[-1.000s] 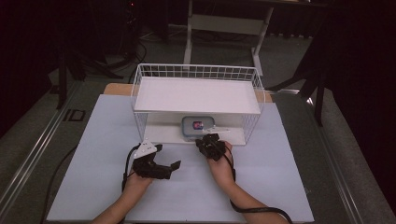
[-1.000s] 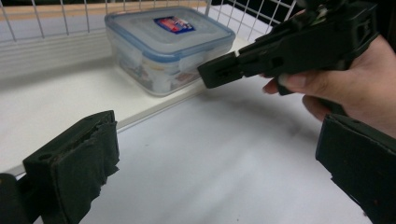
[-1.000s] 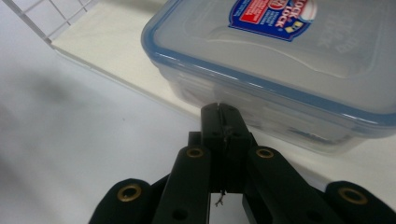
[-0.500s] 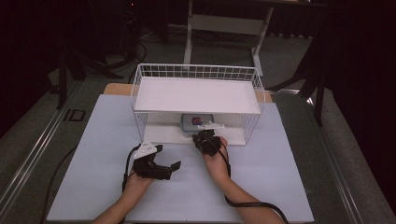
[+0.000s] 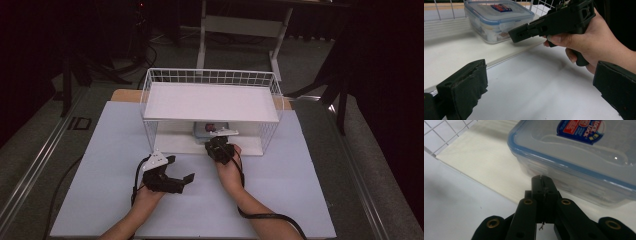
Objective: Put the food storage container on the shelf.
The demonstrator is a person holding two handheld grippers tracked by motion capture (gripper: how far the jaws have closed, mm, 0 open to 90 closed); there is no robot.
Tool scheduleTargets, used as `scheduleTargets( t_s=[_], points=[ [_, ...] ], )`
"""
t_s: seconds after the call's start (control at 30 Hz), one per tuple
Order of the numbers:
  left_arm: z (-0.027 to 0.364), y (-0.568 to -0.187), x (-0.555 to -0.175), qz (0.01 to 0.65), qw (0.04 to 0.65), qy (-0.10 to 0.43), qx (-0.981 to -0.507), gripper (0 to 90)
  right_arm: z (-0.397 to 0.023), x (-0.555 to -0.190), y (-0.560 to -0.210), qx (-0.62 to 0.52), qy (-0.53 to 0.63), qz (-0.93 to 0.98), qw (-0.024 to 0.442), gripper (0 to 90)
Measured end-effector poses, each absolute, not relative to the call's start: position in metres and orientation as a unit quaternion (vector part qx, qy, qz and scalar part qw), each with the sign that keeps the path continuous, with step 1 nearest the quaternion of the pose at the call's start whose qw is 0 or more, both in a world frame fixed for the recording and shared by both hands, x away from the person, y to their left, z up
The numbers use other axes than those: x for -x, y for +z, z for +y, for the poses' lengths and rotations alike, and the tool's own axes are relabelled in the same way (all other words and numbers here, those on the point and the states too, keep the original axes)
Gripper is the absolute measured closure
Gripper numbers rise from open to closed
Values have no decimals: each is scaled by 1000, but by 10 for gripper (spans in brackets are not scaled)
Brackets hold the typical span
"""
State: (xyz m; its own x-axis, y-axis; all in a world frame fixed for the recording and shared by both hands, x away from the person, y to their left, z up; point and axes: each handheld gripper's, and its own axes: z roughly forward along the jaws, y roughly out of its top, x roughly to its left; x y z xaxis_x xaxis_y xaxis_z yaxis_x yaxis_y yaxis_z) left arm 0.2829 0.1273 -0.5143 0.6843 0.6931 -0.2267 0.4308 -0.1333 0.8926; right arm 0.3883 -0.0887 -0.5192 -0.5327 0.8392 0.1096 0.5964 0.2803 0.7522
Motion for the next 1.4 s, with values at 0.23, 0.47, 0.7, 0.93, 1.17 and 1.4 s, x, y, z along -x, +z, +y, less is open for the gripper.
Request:
scheduleTargets(
  t_s=[0.23, 0.47, 0.7, 0.93, 1.17, 1.4],
  points=[
    [128, -513, -283, 375, 540, 129, -742, 5, -91, -371, -513, -432, 399, 794, 157, 874],
    [127, -508, -283, 362, 550, 128, -742, 5, -103, -357, -504, -415, 412, 792, 176, 657],
    [128, -501, -284, 347, 564, 110, -741, 5, -115, -346, -500, -409, 433, 783, 180, 388],
    [128, -496, -281, 335, 570, 109, -742, 5, -132, -332, -492, -407, 465, 771, 154, 149],
    [127, -490, -276, 323, 566, 108, -751, 5, -141, -320, -486, -395, 465, 775, 165, 151],
    [136, -484, -270, 316, 562, 112, -756, 5, -156, -311, -484, -363, 473, 787, 154, 171]
  ],
)
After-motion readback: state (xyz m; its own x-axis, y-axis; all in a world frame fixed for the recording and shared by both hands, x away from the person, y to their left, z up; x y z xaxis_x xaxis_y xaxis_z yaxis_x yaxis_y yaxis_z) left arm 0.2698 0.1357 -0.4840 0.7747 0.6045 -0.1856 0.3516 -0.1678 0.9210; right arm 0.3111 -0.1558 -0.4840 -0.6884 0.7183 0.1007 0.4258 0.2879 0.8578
